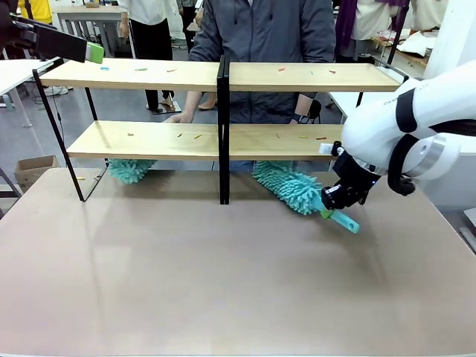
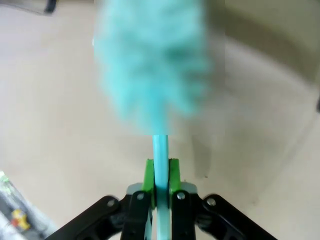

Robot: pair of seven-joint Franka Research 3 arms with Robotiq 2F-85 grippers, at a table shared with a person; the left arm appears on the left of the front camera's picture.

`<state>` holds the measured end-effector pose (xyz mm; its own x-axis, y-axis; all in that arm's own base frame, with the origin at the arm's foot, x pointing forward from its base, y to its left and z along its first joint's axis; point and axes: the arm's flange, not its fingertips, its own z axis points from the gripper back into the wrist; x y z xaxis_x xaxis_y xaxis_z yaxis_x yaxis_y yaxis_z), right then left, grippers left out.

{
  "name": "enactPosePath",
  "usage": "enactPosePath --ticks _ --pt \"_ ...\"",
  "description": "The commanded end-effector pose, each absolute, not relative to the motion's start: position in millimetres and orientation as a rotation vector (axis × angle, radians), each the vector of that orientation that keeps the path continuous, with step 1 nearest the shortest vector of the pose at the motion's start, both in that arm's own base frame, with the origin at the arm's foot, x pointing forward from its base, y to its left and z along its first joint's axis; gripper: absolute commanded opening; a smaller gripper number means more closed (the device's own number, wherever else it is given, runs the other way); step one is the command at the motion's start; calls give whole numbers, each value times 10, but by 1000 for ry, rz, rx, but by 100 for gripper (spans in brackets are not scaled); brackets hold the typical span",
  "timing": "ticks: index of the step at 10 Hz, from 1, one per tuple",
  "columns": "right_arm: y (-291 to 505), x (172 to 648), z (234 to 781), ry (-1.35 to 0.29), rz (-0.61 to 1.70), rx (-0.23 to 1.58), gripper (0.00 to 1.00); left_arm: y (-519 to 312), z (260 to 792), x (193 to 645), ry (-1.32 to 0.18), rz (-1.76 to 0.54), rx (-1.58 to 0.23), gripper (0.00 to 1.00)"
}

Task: Clean the shelves.
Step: Clean a randomly selected level of the Shelf with the Duster.

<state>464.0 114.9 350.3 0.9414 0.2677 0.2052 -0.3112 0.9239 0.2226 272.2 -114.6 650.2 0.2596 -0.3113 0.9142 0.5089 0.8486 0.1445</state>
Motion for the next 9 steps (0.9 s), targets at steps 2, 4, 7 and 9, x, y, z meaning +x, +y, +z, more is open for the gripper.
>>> enactPosePath --ticks 2,4,7,9 --pt "1184 4216 3839 -124 29 132 12 -1143 6494 2724 -1188 -559 -198 100" --pt "1198 4029 3943 -104 -88 34 12 -1143 6494 2724 -1188 -559 -198 100" --pt "1252 3901 4013 -196 -152 -141 12 -1143 6494 2724 -1188 -559 -198 100" --pt "1321 3866 3996 -276 -105 -171 12 -1143 6494 2724 -1188 -559 -198 100"
